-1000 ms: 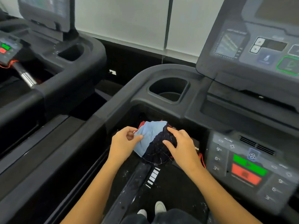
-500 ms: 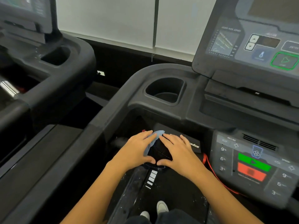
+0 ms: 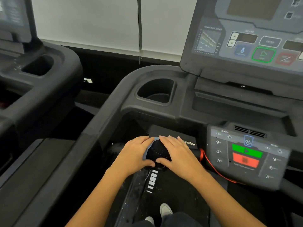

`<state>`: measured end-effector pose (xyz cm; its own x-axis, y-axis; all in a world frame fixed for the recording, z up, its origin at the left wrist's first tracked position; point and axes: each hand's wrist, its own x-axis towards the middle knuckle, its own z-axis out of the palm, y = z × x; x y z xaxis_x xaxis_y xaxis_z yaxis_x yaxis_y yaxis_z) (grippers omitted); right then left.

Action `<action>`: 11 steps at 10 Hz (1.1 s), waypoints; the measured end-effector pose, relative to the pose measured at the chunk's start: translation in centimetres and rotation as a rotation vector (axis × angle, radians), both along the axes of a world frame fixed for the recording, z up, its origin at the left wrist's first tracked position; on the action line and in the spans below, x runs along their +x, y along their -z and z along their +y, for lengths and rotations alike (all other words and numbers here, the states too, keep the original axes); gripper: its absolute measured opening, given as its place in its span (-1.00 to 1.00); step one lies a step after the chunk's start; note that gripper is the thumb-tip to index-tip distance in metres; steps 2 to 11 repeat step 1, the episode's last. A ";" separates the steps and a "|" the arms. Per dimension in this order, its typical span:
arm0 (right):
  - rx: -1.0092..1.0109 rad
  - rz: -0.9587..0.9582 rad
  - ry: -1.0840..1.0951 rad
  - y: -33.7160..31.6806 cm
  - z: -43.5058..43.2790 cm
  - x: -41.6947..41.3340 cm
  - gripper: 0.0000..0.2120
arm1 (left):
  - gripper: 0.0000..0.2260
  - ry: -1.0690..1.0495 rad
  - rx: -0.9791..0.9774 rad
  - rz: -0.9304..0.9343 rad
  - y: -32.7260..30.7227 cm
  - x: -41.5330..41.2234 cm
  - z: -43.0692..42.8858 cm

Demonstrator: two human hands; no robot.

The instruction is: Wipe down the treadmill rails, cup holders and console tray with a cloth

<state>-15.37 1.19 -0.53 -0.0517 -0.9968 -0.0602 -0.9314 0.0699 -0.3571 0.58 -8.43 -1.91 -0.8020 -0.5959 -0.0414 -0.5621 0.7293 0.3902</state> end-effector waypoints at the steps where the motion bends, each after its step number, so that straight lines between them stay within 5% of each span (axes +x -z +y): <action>1: -0.054 -0.052 0.072 -0.9 0.9 0.0 -0.34 | -0.29 0.000 0.013 0.019 -0.9 0.0 0.2; 11: -0.054 -0.052 0.072 -0.9 0.9 0.0 -0.34 | -0.29 0.000 0.013 0.019 -0.9 0.0 0.2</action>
